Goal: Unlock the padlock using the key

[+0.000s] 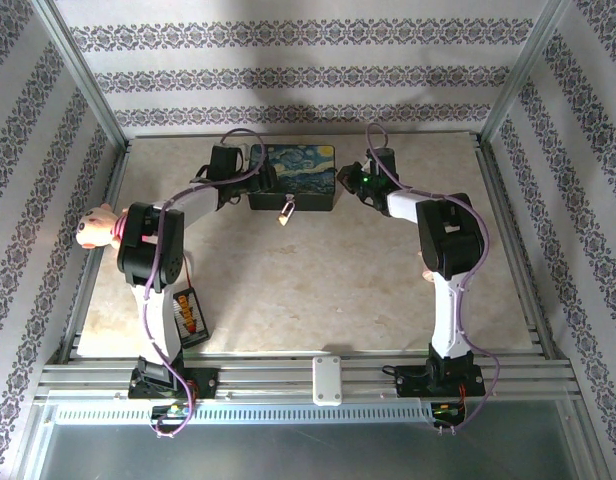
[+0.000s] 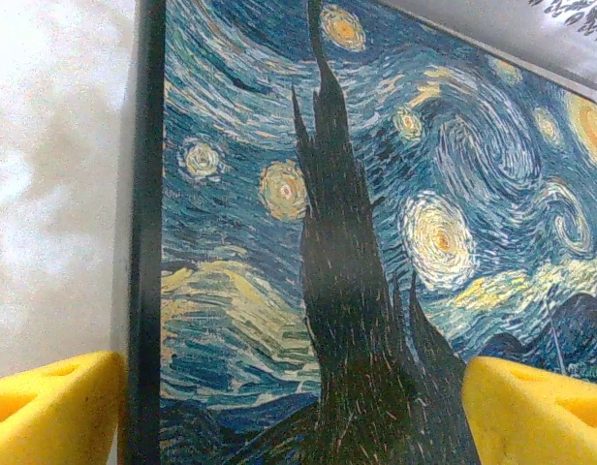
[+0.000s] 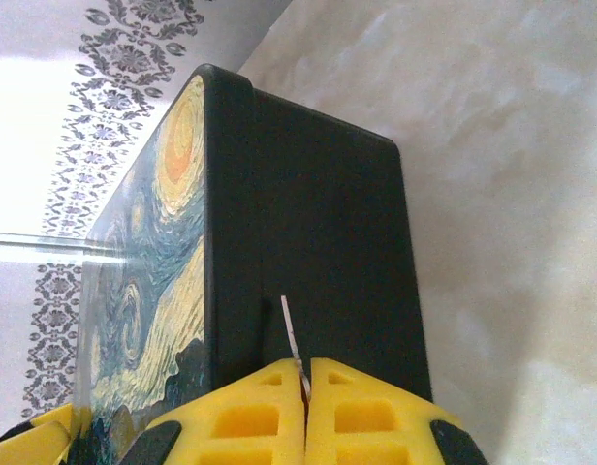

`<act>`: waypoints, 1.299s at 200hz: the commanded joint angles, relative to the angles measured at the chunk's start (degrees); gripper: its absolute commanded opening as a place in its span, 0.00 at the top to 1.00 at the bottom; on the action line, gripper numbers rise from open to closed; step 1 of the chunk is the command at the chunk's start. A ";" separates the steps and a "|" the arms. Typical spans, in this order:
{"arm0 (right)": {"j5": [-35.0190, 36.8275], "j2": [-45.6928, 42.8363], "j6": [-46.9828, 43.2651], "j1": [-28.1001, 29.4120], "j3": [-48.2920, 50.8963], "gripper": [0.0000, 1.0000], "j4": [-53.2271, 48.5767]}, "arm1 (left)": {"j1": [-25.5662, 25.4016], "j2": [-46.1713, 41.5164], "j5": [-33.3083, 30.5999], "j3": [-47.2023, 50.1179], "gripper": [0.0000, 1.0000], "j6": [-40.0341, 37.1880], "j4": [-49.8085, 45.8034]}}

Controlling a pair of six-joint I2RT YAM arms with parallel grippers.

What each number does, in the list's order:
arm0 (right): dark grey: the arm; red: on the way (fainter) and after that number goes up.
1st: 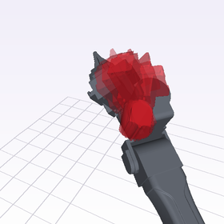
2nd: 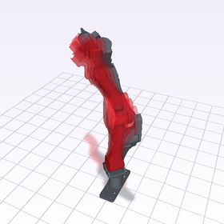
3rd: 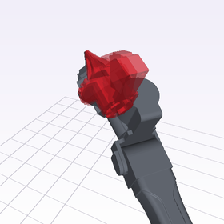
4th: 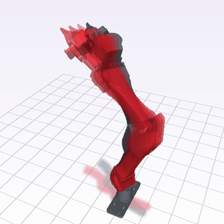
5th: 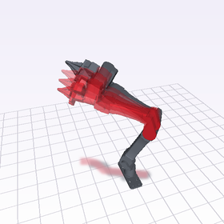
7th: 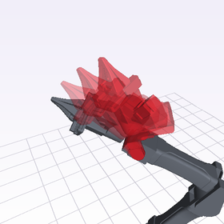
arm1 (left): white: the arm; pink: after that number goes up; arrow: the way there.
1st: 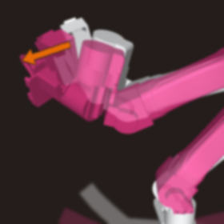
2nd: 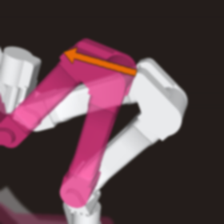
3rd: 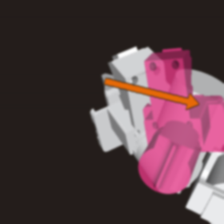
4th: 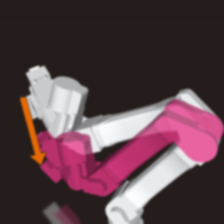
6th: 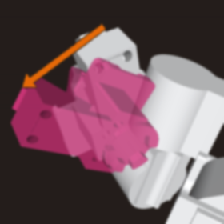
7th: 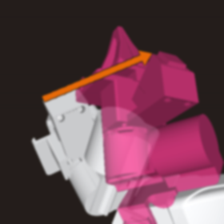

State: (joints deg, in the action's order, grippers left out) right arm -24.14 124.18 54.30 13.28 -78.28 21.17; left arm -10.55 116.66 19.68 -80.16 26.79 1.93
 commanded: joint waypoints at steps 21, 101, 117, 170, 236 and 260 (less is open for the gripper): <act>-2.87 -5.39 0.89 6.22 6.23 1.00 3.91 | -2.96 -7.42 3.54 8.00 0.12 5.97 6.64; 2.63 -14.52 3.01 9.86 19.38 1.00 8.21 | -3.75 -21.64 -2.42 25.70 0.09 12.90 10.11; 2.46 -14.76 2.70 8.96 19.83 1.00 7.92 | -3.71 -24.64 -4.70 28.37 0.07 13.81 9.66; 7.48 -19.59 0.75 5.94 24.40 1.00 4.00 | -3.65 -35.35 -18.05 32.91 0.01 14.73 -1.29; 14.48 -32.52 0.45 4.77 37.89 1.00 0.24 | -13.66 -42.30 -24.96 35.59 0.03 11.36 -15.43; 17.07 -38.66 0.44 5.10 42.76 1.00 -1.56 | -21.76 -37.81 -32.49 33.04 0.07 7.18 -19.47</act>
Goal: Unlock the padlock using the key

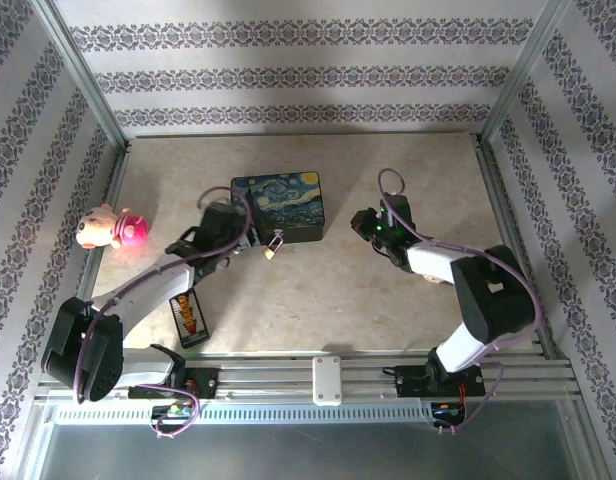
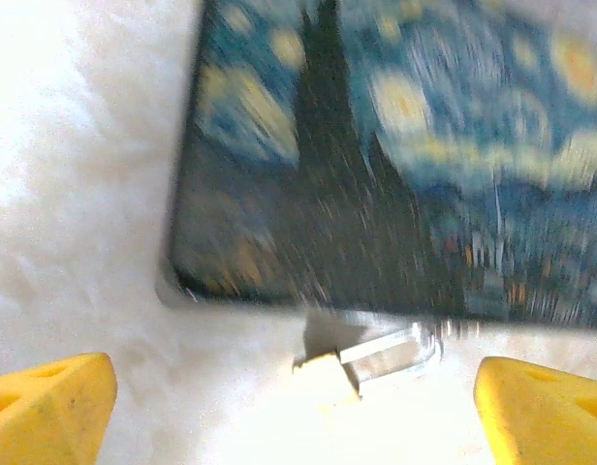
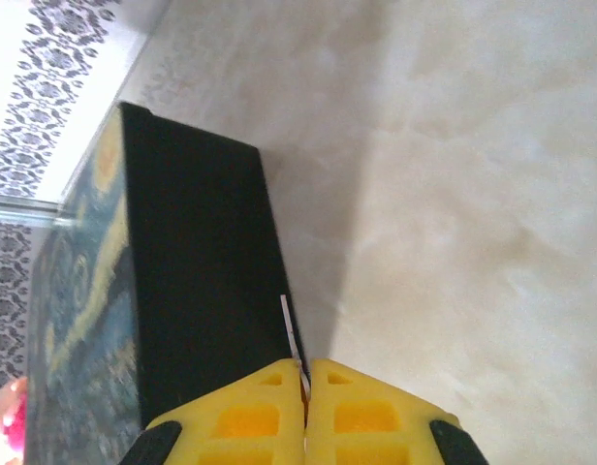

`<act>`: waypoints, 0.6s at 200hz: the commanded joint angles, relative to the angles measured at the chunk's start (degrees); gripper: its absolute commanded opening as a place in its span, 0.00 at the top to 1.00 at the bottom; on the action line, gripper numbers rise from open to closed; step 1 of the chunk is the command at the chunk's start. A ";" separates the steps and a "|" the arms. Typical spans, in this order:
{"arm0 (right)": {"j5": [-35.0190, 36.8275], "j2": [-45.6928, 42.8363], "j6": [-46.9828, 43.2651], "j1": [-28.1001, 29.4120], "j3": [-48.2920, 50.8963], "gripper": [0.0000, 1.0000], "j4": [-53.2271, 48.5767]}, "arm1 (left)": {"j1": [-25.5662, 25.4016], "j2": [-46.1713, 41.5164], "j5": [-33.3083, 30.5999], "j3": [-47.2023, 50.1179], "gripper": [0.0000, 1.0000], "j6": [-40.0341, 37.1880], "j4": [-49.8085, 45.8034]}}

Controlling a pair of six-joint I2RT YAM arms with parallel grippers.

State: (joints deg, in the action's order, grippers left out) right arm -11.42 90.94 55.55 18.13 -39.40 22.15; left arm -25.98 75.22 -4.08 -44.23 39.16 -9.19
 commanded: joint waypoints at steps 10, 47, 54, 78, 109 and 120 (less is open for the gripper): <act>5.55 -8.08 -1.12 0.73 5.32 1.00 -3.79 | -8.64 6.30 -10.54 -4.29 0.08 -6.86 -9.37; 11.22 -16.56 -3.78 3.20 7.85 1.00 -11.50 | -12.51 16.50 -14.36 -9.93 0.13 -13.76 -8.96; 11.89 -17.80 -4.01 3.44 8.45 1.00 -12.27 | -12.47 18.17 -14.66 -10.59 0.15 -14.46 -8.43; 13.61 -21.40 -4.18 3.66 10.60 1.00 -13.18 | -12.52 22.26 -14.49 -12.12 0.20 -17.03 -5.40; 14.69 -23.51 -4.14 3.68 11.78 1.00 -13.72 | -12.43 27.82 -14.65 -16.13 0.20 -18.59 -4.87; 14.76 -23.53 -4.30 3.67 11.67 1.00 -13.81 | -12.43 29.57 -14.65 -17.75 0.21 -18.29 -5.52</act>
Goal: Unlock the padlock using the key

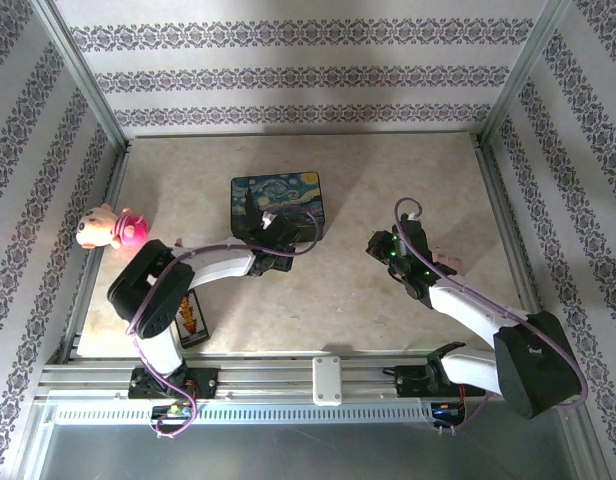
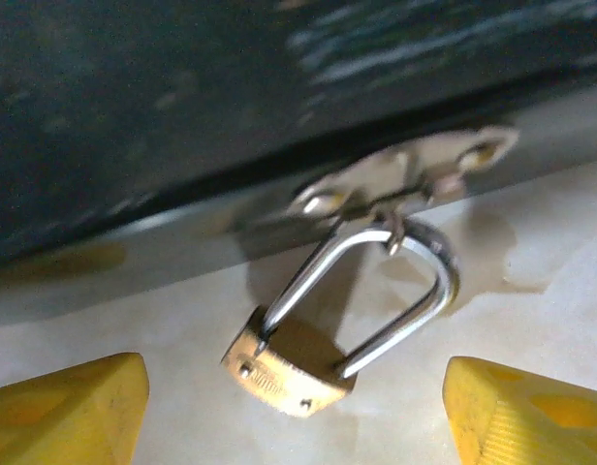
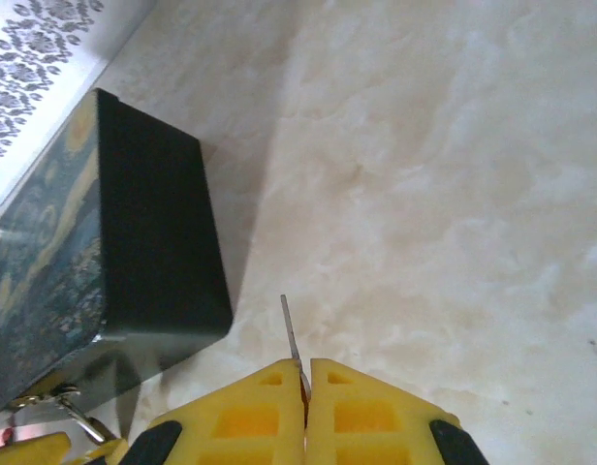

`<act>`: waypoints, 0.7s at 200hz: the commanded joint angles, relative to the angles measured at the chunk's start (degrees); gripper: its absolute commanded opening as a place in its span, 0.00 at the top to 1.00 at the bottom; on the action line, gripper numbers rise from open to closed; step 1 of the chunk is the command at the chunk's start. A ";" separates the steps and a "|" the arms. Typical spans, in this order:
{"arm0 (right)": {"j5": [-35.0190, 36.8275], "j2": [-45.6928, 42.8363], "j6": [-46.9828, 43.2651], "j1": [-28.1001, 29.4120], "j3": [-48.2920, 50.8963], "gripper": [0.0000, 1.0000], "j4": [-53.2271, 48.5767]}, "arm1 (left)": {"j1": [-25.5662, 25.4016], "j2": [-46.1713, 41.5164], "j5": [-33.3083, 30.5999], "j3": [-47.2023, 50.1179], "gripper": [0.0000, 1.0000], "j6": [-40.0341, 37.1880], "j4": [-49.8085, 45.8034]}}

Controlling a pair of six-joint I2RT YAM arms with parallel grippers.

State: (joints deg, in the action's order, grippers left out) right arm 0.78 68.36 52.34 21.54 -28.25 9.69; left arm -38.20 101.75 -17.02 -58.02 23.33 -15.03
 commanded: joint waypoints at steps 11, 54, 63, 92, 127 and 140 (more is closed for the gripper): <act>2.57 -0.87 -1.16 0.26 0.37 1.00 -1.35 | -0.29 4.10 -0.73 -5.22 0.22 -2.21 -0.09; 2.48 -0.51 -1.47 0.26 -0.29 1.00 -1.70 | -1.78 4.31 0.53 -6.90 0.32 1.40 -1.49; 2.49 -0.42 -1.45 0.26 -0.32 1.00 -1.70 | -2.49 4.01 -0.23 -6.95 0.34 2.51 -2.21; 2.30 -0.11 -1.78 0.26 -0.53 1.00 -1.61 | -3.33 2.95 -2.21 -5.76 0.45 7.29 -3.10; 2.23 -0.07 -2.01 0.43 -0.58 1.00 -1.63 | -3.29 1.08 -3.45 -3.44 0.42 8.88 -1.89; 2.24 0.01 -2.02 0.60 -0.58 1.00 -1.52 | -2.87 1.08 -3.90 -3.11 0.38 9.17 -1.70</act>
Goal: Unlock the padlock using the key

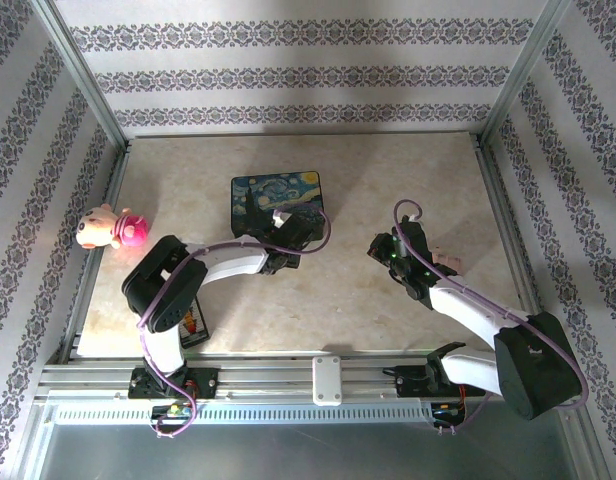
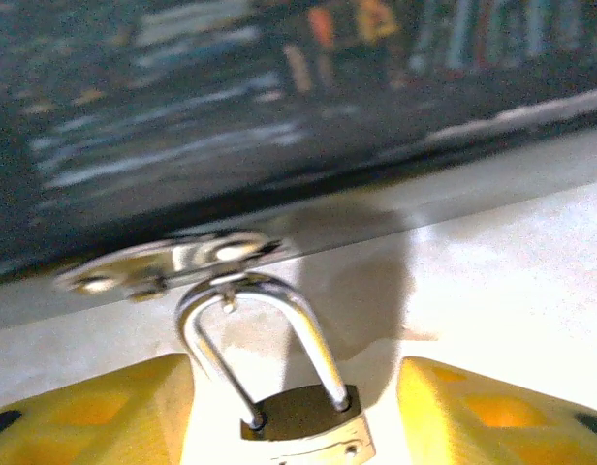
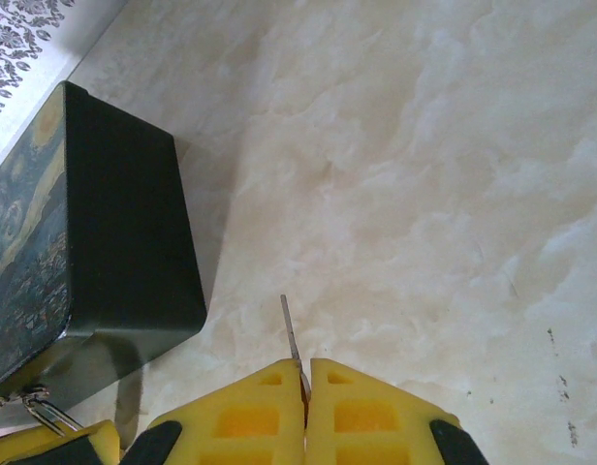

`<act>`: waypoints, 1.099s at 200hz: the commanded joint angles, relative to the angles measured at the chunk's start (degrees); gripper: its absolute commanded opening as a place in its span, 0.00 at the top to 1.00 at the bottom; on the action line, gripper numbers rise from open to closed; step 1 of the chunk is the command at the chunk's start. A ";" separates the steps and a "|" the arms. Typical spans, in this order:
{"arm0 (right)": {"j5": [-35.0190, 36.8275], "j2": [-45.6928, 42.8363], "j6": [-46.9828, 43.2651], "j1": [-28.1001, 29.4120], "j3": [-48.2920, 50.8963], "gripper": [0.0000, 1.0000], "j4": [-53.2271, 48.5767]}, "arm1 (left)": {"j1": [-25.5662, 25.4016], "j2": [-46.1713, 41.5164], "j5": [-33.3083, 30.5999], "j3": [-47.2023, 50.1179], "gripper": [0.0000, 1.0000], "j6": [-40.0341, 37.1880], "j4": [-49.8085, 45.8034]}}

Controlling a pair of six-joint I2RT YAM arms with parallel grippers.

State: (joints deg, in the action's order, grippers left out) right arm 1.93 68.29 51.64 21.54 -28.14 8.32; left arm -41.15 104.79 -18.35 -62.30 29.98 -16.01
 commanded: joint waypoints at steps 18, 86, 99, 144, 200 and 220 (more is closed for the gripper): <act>1.13 0.13 -1.21 0.70 -0.60 1.00 -0.15 | 1.09 -1.49 -1.14 1.35 0.38 3.16 0.07; 0.82 0.53 -1.13 0.87 -0.95 1.00 -0.31 | 1.77 2.84 -2.56 -1.99 0.38 7.58 -2.10; 0.79 0.70 -1.27 0.87 -1.26 1.00 -0.32 | 1.77 2.89 -2.37 -1.88 0.39 8.73 -1.77; 0.19 2.53 -1.58 0.87 -2.35 1.00 0.03 | 1.77 3.45 -1.45 -1.21 0.46 12.48 -0.16; -0.22 2.90 -1.53 0.88 -1.90 1.00 0.65 | 1.68 4.40 0.28 -0.57 0.52 14.48 0.02; -0.27 2.51 -1.57 0.92 -1.59 1.00 0.74 | 1.73 4.66 0.23 -0.46 0.56 14.69 -0.18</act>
State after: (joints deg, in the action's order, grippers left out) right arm 1.89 71.09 51.00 21.65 -29.21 8.36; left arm -40.01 108.18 -18.31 -62.76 42.98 -15.86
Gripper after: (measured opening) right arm 0.041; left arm 0.471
